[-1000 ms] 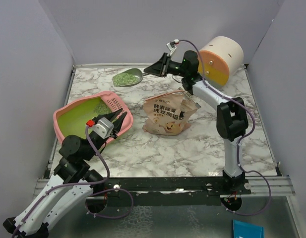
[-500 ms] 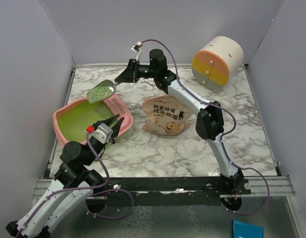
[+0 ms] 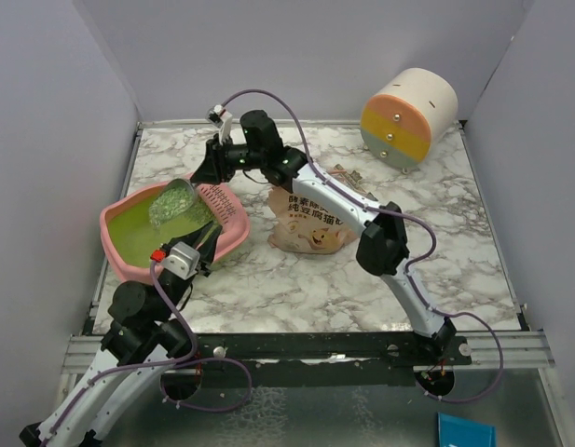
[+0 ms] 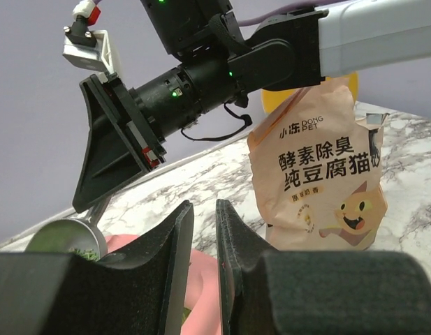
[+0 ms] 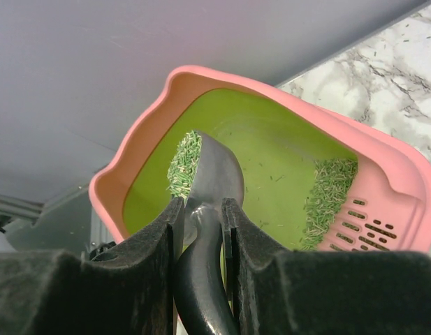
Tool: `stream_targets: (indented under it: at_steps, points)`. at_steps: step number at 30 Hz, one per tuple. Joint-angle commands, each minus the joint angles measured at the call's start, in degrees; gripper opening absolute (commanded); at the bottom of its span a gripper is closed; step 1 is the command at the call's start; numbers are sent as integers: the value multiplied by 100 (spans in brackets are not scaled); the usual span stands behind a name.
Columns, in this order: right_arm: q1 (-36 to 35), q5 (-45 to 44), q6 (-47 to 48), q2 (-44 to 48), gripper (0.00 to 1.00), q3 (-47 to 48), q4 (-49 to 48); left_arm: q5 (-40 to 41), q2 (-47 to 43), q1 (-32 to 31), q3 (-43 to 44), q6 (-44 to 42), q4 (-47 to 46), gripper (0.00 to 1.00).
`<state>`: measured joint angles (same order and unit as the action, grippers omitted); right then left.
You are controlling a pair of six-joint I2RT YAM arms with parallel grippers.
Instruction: Fill the litter box with clean litter
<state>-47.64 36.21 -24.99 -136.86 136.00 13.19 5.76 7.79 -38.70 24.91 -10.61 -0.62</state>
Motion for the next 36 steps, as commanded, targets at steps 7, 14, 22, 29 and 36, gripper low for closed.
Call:
stream_targets:
  at_steps: [7,14,22,29,36]
  points:
    - [-491,-1352,1389,345,1,427,254,142,-129,16,262,274,485,22]
    - [-663,-2143,2092,572,1,494,350,125,-13,20,527,284,736,23]
    - [-913,-3053,2881,985,1,249,311,119,0,20,676,281,931,23]
    - [-1236,-3732,3624,1166,1,230,306,161,54,20,808,300,1074,23]
    - [-1532,-4433,4386,1161,1,84,185,128,129,20,884,304,1090,23]
